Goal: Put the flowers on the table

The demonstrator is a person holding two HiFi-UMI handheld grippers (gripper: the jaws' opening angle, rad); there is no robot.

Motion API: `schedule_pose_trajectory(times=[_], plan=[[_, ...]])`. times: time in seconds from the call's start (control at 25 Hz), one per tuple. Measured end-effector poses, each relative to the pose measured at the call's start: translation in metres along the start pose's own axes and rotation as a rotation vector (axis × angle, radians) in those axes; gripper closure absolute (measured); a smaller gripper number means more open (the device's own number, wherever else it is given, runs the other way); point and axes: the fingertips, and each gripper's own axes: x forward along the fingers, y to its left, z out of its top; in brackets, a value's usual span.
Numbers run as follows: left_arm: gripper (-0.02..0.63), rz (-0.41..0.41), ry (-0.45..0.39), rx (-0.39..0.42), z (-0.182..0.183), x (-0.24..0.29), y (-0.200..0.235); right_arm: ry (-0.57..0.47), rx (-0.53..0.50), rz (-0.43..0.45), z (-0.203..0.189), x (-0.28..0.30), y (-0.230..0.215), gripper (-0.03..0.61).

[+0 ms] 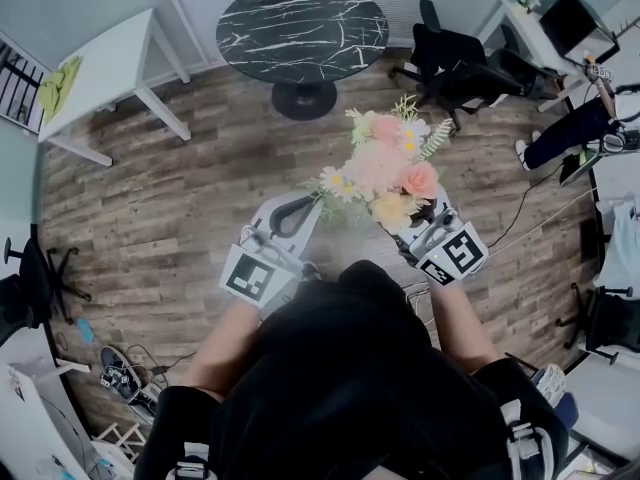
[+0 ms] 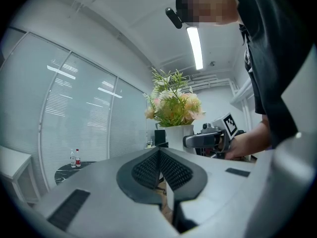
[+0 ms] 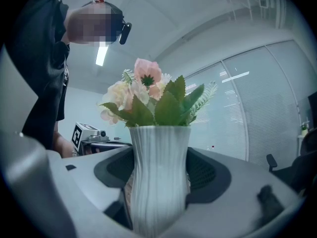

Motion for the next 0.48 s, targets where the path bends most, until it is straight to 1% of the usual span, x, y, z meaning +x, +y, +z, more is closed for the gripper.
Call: schedule_pose_trajectory(times=[0.2,0.48], plan=[[0.603,0.002,0.000,-0.033,-0.003,0.004,0.012,0.001,0.002,-0.006,-0.003,0.007,-0.010,0.245],[0.603,0.026,0.009,-0.012,-0.005,0.035,0.034,-0.014,-0.003,0.003,-0.003,0.021,-0.051,0.245]])
